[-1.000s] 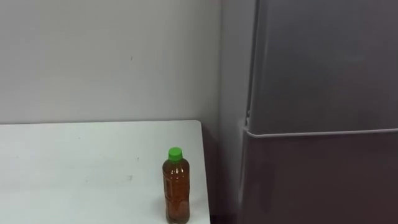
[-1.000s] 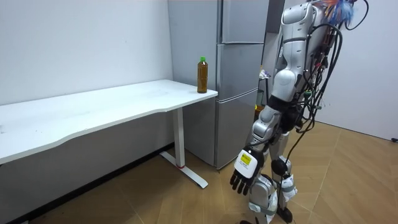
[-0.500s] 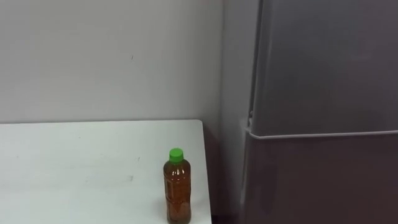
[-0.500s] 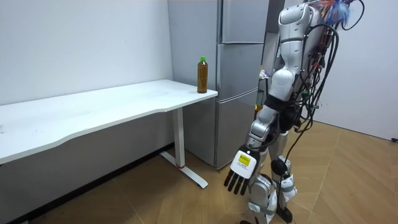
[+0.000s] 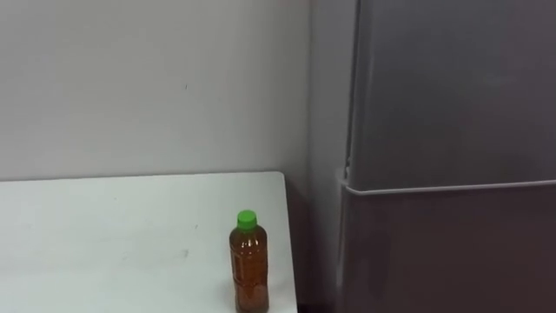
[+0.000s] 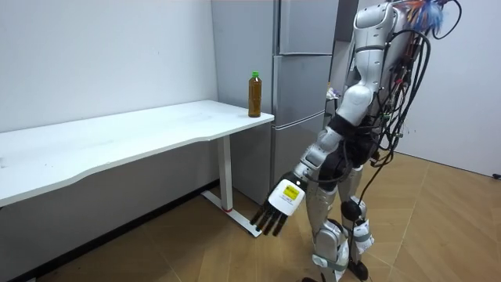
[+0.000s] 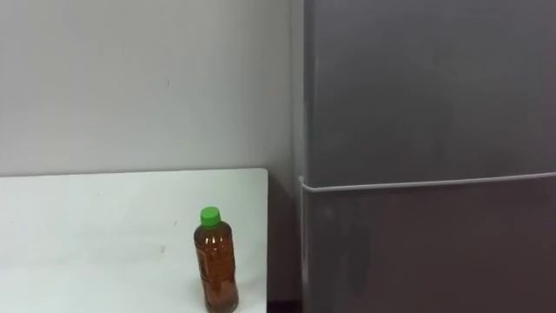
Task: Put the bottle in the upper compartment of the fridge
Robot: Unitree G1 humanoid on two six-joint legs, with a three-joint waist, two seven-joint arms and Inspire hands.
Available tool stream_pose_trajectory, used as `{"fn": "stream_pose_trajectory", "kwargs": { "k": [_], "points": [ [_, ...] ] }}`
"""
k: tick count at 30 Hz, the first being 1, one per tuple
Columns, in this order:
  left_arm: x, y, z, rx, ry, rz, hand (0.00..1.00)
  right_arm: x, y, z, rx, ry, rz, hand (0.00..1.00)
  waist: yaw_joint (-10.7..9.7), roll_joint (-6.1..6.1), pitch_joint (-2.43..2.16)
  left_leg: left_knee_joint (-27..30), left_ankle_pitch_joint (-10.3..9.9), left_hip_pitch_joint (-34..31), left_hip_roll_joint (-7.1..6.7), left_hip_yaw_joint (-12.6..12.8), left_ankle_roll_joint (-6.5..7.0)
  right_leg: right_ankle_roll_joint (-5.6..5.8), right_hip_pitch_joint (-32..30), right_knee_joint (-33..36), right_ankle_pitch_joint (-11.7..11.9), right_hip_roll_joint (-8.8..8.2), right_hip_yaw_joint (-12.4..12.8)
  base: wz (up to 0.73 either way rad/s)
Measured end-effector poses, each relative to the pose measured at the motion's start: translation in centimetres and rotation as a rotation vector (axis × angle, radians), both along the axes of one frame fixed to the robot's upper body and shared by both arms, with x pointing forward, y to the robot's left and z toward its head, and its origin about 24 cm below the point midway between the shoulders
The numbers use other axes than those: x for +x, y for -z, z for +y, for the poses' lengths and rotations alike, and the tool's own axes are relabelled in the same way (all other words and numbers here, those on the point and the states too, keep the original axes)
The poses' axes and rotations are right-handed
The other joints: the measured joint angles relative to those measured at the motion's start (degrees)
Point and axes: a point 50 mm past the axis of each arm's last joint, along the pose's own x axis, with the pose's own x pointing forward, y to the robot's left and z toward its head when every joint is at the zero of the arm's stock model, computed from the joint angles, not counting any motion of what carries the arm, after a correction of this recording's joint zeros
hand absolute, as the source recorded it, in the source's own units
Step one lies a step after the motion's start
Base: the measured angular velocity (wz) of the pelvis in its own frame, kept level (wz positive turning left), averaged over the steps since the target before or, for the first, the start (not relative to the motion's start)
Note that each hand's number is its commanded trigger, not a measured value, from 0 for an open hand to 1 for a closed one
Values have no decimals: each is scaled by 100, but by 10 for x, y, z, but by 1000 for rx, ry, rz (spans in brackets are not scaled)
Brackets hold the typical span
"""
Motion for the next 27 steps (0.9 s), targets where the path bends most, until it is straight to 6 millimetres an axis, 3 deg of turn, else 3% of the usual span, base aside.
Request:
{"fn": "stream_pose_trajectory", "kwargs": {
  "k": [8,13,15,16,23,27],
  "points": [
    [43,-29,15,148,-70,-239,0,1,-1,-4,-18,-9,-12,0,-25,28,0,5,-3,-45,1,-6,1,2,-30,-9,-9,-4,-34,-1],
    [72,-60,26,263,-83,-423,0,5,-3,-6,-49,-53,-29,0,45,61,-20,14,0,-98,0,-1,2,0,-138,82,-10,-10,-27,-1],
    [81,-71,28,293,-80,-491,0,4,-3,-7,-55,-58,-30,0,102,53,9,18,0,-89,0,-1,3,0,-127,87,-10,-14,-28,0],
    [85,-77,28,306,-77,-527,0,5,-3,-7,-56,-61,-33,0,109,73,-2,25,0,-87,-3,0,3,0,-123,86,-10,-18,-26,0],
    [106,-110,29,370,-81,-682,0,2,-3,-7,-56,-40,-41,0,131,75,11,8,-4,-8,-6,-14,5,8,-39,71,-23,-15,-1,0],
    [118,-143,32,432,-93,-829,0,-1,-3,-7,-78,-27,-24,0,134,77,15,18,-4,-39,-6,-33,5,7,-44,78,-22,-16,-15,0]
  ]
}}
